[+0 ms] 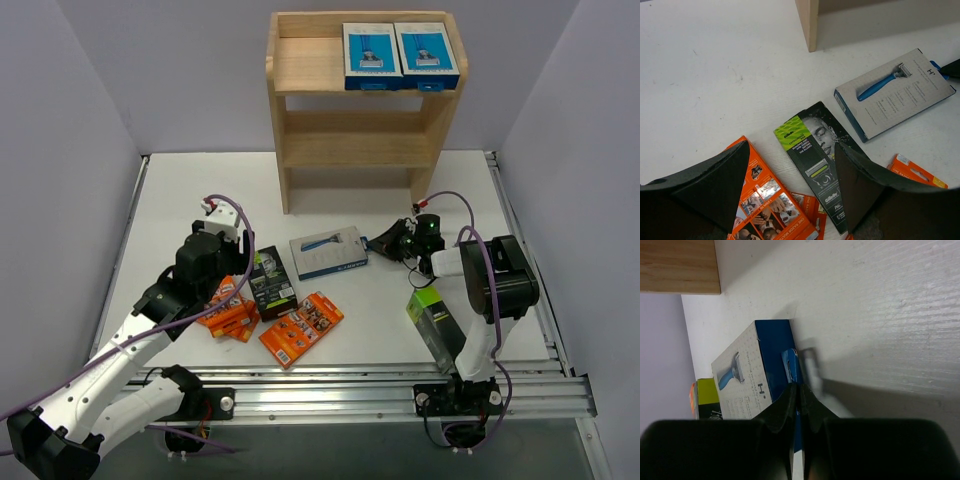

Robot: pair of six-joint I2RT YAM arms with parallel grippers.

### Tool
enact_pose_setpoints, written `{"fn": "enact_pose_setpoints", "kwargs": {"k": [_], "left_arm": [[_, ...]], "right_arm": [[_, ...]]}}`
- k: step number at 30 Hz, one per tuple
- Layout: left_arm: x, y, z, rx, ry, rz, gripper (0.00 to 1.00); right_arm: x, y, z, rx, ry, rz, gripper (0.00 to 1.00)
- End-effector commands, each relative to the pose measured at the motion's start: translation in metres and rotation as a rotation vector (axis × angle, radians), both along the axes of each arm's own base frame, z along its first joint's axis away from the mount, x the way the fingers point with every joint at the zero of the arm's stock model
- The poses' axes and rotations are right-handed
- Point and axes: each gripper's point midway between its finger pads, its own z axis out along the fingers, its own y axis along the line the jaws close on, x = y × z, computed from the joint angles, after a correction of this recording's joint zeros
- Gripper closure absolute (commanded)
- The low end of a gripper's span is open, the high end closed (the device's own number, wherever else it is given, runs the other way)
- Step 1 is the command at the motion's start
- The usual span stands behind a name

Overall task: Place and organize the shaving razors onto the shelf
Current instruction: Grab a shaving razor with the right arm

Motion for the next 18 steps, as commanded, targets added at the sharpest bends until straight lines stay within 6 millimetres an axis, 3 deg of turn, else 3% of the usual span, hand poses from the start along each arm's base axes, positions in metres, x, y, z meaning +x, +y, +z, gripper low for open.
{"fn": "enact_pose_setpoints", "kwargs": {"k": [1,6,7,9,10,12,13,18], "left_arm": [[0.003,0.001,0.026,-0.030,-0.057,0.005,0.22],[0.002,0.001,0.028,-0.034,-0.060,0.006,0.22],[0.002,0.001,0.027,-0.034,-0.059,0.004,0.22],[0.002,0.001,0.028,-0.037,-0.060,0.007,0.22],[0.002,0.001,0.028,-0.036,-0.060,0.003,0.22],[0.002,0.001,0.028,-0.035,-0.058,0.003,0.22],[0.002,0.002,0.028,-0.034,-0.059,0.004,0.22],[0.000,0.005,0.033,-0.037,-0.072,0.013,0.22]], "right_arm": [[0.007,0.003,0.028,0.021,-0.066,0.024,1.00],[0.006,0.006,0.055,-0.015,-0.119,0.071,1.00],[0.008,0.010,0.071,-0.016,-0.161,0.091,1.00],[0.002,0.015,0.078,-0.050,-0.176,0.130,1.00],[0.003,0.018,0.094,-0.059,-0.217,0.147,1.00],[-0.005,0.026,0.099,-0.087,-0.219,0.187,1.00],[-0.005,0.028,0.113,-0.113,-0.270,0.208,1.00],[-0.018,0.036,0.134,-0.190,-0.300,0.277,1.00]]}}
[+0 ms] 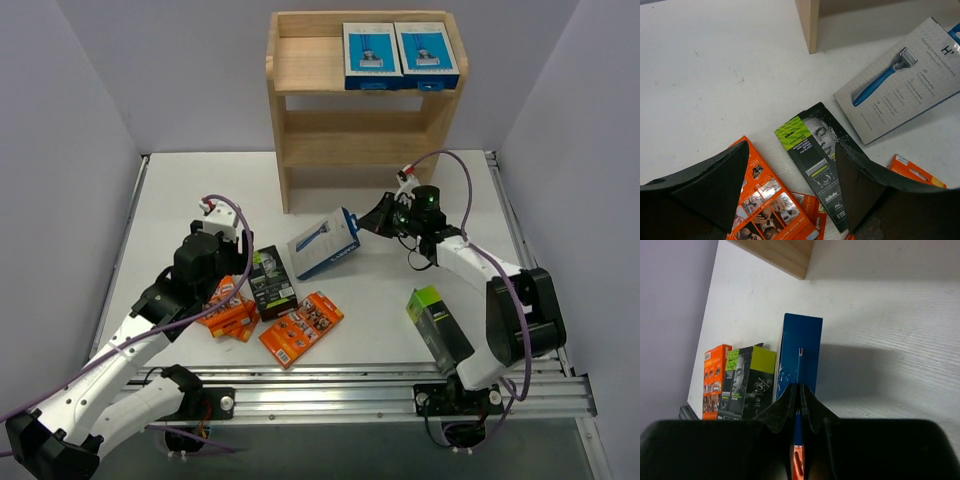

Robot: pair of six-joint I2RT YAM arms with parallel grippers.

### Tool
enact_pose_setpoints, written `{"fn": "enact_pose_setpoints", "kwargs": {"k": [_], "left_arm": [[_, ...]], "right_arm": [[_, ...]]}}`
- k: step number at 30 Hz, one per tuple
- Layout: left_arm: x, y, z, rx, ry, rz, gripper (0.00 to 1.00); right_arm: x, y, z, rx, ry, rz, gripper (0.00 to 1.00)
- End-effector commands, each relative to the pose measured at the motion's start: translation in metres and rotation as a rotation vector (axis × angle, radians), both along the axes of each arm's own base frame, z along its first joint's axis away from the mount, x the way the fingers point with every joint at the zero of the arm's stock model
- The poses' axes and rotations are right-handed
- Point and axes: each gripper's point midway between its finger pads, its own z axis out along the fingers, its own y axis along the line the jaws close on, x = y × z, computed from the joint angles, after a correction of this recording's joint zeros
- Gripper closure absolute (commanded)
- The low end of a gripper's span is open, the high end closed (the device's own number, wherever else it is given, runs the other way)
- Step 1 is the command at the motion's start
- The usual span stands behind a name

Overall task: Place and organize the shaving razors onto the shelf
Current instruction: Grab a shaving razor with the right arm, then pass the shaving razor from the right arm to the left

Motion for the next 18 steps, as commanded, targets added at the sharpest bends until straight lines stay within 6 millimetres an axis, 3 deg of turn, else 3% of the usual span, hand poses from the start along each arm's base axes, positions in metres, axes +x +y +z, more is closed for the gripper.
{"fn": "enact_pose_setpoints", "kwargs": {"k": [1,7,11,15,18], "left_arm": [[0.001,0.004,0.031,-0.035,-0.069,0.013,0.21],[-0.001,-0.005,0.029,-0.042,-0.052,-0.033,0.07],[-0.002,-0.006,0.030,-0.045,-0.051,-0.041,0.04],[-0.005,-0.012,0.032,-0.066,-0.049,-0.073,0.06],[-0.005,-0.013,0.032,-0.070,-0.051,-0.080,0.06]], "right_arm": [[-0.011,0.005,0.029,-0.090,-0.082,0.089,1.00],[-0.027,0.019,0.074,-0.174,-0.155,0.218,1.00],[-0.038,0.017,0.082,-0.243,-0.123,0.280,1.00],[-0.056,0.031,0.101,-0.272,-0.150,0.377,1.00],[-0.071,0.038,0.099,-0.331,-0.142,0.424,1.00]]}}
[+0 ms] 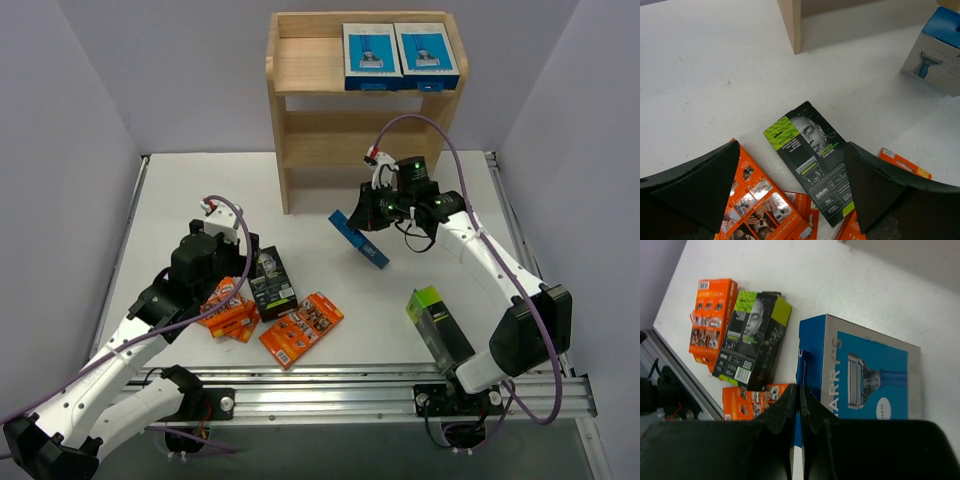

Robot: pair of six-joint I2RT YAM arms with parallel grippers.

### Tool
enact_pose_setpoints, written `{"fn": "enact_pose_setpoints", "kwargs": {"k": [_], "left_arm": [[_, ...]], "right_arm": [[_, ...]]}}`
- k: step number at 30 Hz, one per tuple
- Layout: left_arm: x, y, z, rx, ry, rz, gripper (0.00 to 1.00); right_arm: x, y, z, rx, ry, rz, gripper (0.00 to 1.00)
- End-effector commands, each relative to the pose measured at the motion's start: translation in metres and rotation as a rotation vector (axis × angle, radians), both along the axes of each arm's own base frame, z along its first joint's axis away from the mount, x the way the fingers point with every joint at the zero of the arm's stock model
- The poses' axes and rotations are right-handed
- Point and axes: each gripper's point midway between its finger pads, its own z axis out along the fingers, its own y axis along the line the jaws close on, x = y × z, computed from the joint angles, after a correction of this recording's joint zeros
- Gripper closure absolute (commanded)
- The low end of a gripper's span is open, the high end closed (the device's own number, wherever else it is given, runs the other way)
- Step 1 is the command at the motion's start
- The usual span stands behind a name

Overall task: Place and organize the shaving razors onto the shelf
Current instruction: Pass the shaving razor from the right arm to the left

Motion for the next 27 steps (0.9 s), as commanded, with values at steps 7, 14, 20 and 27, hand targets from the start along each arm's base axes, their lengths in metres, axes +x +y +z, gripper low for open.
{"fn": "enact_pose_setpoints", "kwargs": {"k": [7,14,20,27], "left_arm": [[-0.001,-0.013,0.022,-0.052,-0.030,-0.065,0.06],[-0.001,-0.013,0.020,-0.038,-0.021,-0.072,0.06],[-0.001,-0.013,0.019,-0.030,-0.015,-0.073,0.06],[0.002,-0.012,0.015,-0.012,-0.002,-0.063,0.06]], "right_arm": [[-0.044,0.000,0.017,-0.141,-0.023,0.087,1.00],[-0.049,-0.002,0.011,-0.197,-0.034,0.074,1.00],[-0.041,-0.012,0.011,-0.259,-0.071,-0.005,1.00],[-0.029,-0.028,0.014,-0.322,-0.119,-0.085,1.00]]}}
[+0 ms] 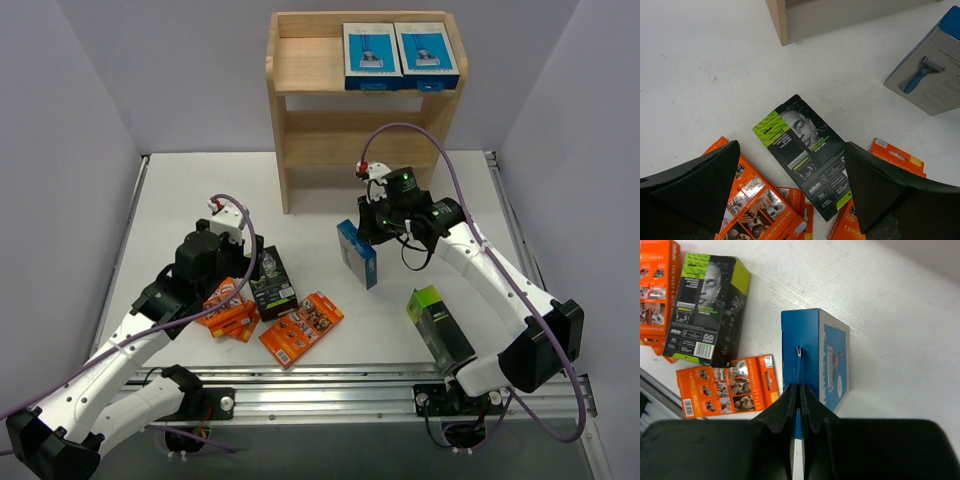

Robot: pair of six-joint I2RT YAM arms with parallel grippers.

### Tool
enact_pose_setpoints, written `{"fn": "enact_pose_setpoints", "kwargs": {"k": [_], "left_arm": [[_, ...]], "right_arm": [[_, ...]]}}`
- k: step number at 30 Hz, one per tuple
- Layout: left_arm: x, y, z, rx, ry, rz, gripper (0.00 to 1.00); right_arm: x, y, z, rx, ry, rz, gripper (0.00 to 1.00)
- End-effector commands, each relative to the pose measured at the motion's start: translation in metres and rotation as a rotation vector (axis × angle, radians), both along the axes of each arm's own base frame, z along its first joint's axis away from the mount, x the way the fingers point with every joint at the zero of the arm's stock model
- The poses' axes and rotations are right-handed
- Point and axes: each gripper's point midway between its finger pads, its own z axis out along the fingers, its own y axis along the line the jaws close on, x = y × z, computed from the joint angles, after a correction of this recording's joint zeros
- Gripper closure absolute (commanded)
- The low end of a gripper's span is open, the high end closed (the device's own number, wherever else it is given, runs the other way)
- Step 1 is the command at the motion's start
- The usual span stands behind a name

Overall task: Place and organize the shaving razors onto the shelf
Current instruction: Pass the shaving razor from the right arm to the left

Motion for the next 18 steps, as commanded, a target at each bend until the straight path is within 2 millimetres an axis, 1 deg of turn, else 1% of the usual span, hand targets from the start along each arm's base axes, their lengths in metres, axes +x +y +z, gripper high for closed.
{"fn": "enact_pose_setpoints", "kwargs": {"k": [1,6,9,11,13,14,15,16,17,18], "left_arm": [[0.005,-0.002,0.022,-0.014,-0.042,-0.003,0.06],[0.005,-0.001,0.021,-0.007,-0.040,-0.002,0.06],[0.005,-0.004,0.020,-0.011,-0.033,-0.017,0.06],[0.003,-0.008,0.022,-0.024,-0.036,-0.035,0.06],[0.000,-0.015,0.027,-0.054,-0.043,-0.077,0.06],[-0.003,-0.018,0.033,-0.070,-0.059,-0.102,0.06],[-0.010,-0.031,0.041,-0.100,-0.076,-0.183,0.06],[-0.015,-0.037,0.042,-0.100,-0.094,-0.240,0.06],[-0.024,-0.044,0.052,-0.126,-0.131,-0.310,0.06],[-0.030,-0.053,0.062,-0.151,-0.176,-0.377,0.06]], "right_arm": [[0.008,-0.013,0.022,-0.038,-0.083,-0.048,1.00],[0.010,-0.018,0.029,-0.055,-0.108,-0.068,1.00],[0.007,-0.015,0.033,-0.048,-0.110,-0.029,1.00],[0.001,-0.007,0.040,-0.020,-0.114,0.033,1.00],[-0.004,0.001,0.049,0.018,-0.122,0.082,1.00],[-0.009,0.008,0.059,0.050,-0.133,0.132,1.00],[-0.011,0.012,0.064,0.065,-0.146,0.164,1.00],[-0.015,0.015,0.070,0.084,-0.155,0.196,1.00],[-0.018,0.018,0.079,0.106,-0.166,0.221,1.00],[-0.026,0.025,0.086,0.143,-0.162,0.271,1.00]]}}
